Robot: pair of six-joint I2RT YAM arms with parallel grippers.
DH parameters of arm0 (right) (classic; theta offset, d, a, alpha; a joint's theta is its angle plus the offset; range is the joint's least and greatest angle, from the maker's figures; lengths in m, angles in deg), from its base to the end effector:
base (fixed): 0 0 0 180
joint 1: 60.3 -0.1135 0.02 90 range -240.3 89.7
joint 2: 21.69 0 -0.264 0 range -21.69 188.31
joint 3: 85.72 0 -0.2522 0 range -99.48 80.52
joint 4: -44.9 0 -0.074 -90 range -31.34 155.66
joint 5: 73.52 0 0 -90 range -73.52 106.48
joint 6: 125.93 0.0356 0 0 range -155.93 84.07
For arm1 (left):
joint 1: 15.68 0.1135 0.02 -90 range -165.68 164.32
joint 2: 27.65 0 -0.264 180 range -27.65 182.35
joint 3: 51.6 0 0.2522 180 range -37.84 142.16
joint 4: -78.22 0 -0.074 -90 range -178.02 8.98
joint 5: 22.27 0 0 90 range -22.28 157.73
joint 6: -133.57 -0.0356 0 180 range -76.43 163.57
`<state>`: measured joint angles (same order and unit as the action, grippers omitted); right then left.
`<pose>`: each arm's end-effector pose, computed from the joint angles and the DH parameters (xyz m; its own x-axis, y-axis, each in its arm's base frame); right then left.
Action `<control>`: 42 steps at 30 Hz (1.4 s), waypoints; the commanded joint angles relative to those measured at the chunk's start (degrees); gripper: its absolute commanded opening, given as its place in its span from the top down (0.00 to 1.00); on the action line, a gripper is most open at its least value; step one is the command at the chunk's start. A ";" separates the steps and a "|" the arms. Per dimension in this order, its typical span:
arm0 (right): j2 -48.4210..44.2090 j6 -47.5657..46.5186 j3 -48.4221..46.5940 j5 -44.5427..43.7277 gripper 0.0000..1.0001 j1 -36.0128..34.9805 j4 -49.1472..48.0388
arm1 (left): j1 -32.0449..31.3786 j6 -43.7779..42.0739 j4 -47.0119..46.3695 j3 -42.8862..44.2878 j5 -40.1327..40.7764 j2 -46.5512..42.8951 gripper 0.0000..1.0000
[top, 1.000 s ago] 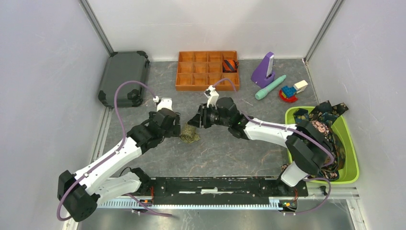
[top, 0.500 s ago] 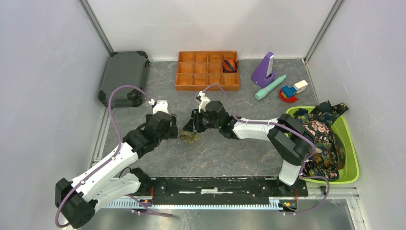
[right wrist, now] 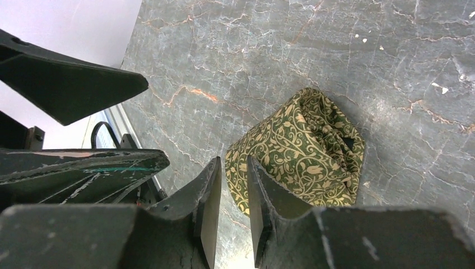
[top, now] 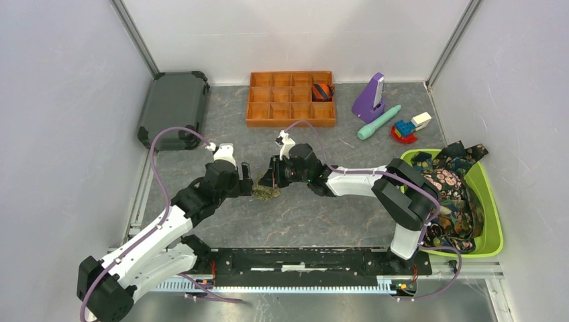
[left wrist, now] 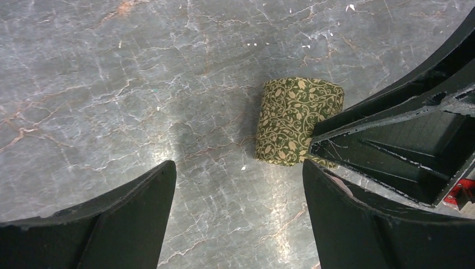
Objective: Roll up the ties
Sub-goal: Pick up the tie at the center of the board.
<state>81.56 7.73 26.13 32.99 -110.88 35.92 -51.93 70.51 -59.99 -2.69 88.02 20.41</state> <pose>0.2360 0.3030 0.1779 -0.8254 0.0382 -0.5632 -0.4600 0.5326 0.7104 0.1499 -0.0946 0.2432 -0.6267 -0.0675 -0.7764 0.0667 0.9879 -0.1397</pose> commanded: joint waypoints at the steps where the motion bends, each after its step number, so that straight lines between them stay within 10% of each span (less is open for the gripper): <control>1: 0.73 -1.16 1.08 -0.30 0.71 -0.34 -2.04 | 2.32 2.33 -8.38 -2.19 -8.45 -0.90 0.10; 16: 1.01 -1.91 3.83 -0.30 0.71 0.31 -2.76 | 9.06 4.71 -24.54 -11.94 -25.32 0.32 0.09; 42: -0.47 -2.47 9.32 0.75 0.72 2.68 -4.26 | 10.07 4.90 -34.95 -14.56 -29.17 9.59 0.12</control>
<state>81.49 7.27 33.32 34.54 -108.81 29.86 -42.36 73.20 -90.06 -16.24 60.85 29.11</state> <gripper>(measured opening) 0.277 0.885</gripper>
